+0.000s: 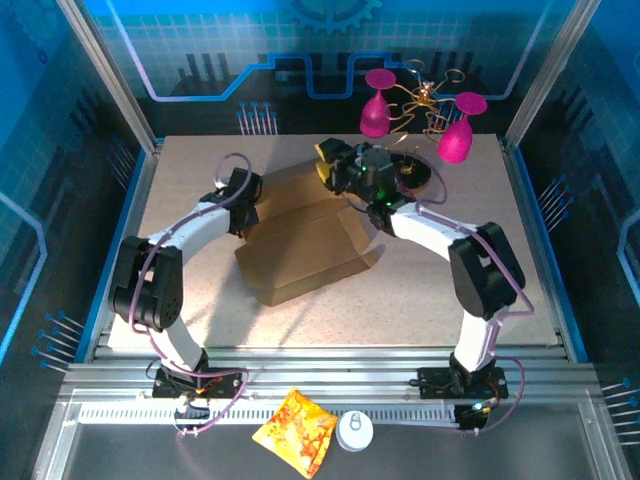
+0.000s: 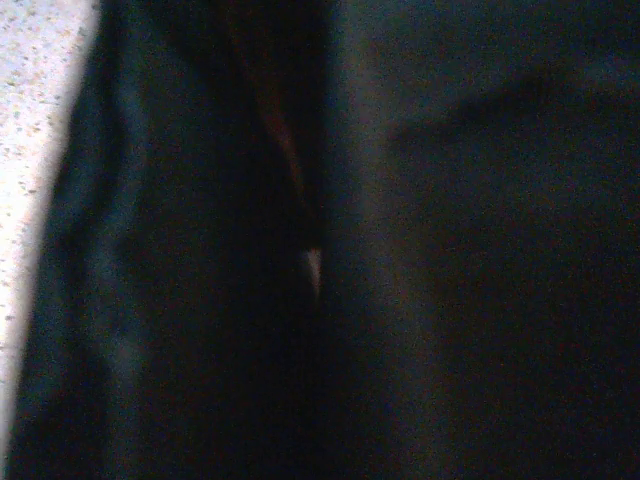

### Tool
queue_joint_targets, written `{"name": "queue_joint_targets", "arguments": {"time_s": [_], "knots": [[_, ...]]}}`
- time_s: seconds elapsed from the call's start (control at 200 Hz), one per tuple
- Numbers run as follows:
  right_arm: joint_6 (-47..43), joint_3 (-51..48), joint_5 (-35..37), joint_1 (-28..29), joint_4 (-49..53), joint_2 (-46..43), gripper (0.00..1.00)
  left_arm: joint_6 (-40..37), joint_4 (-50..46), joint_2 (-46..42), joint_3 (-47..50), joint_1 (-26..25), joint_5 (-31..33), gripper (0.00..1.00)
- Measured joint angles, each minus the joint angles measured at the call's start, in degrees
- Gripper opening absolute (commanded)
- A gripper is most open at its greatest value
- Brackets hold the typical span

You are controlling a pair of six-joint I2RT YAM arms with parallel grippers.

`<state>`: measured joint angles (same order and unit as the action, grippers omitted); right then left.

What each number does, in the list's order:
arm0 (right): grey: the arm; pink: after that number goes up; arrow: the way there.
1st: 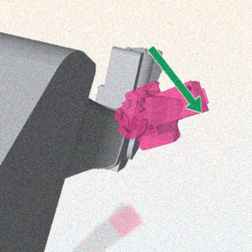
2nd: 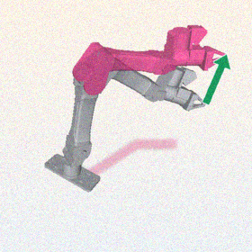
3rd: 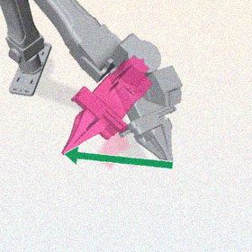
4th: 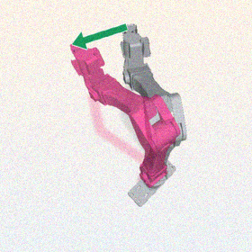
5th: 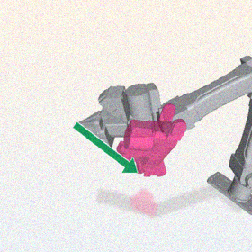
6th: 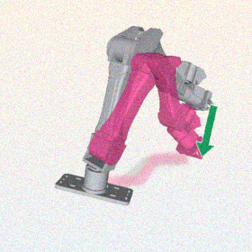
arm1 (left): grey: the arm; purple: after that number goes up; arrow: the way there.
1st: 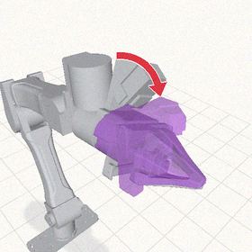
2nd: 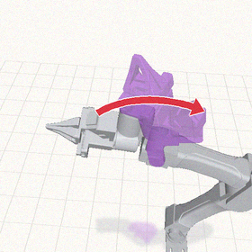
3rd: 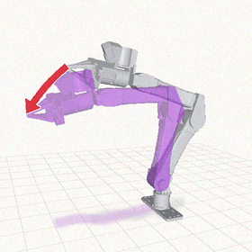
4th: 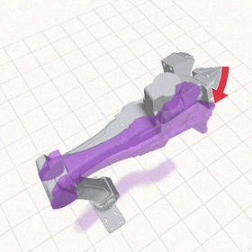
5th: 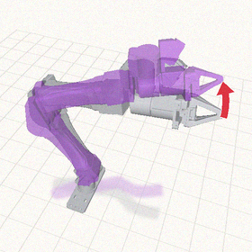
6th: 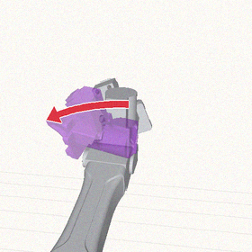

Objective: Fold the paper box

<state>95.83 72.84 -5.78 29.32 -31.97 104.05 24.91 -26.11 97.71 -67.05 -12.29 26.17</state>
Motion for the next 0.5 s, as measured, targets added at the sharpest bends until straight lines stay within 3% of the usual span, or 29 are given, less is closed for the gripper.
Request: {"name": "queue_joint_targets", "arguments": {"time_s": [0.15,0.285,0.5], "knots": [[-4.7,0.0,0.4,-1.8,6.0,-5.2,0.54,-2.0,-4.2,-1.2,-2.4,1.5,-1.6,0.0],[-8.8,0.0,0.1,-5.5,12.8,-8.0,0.43,-3.5,-7.0,-2.6,-4.2,1.9,-3.4,0.0],[-15.6,3.8,-1.6,-11.8,27.4,-10.1,0.42,-5.9,-11.2,-3.2,-9.9,2.3,-7.3,0.0]]}}
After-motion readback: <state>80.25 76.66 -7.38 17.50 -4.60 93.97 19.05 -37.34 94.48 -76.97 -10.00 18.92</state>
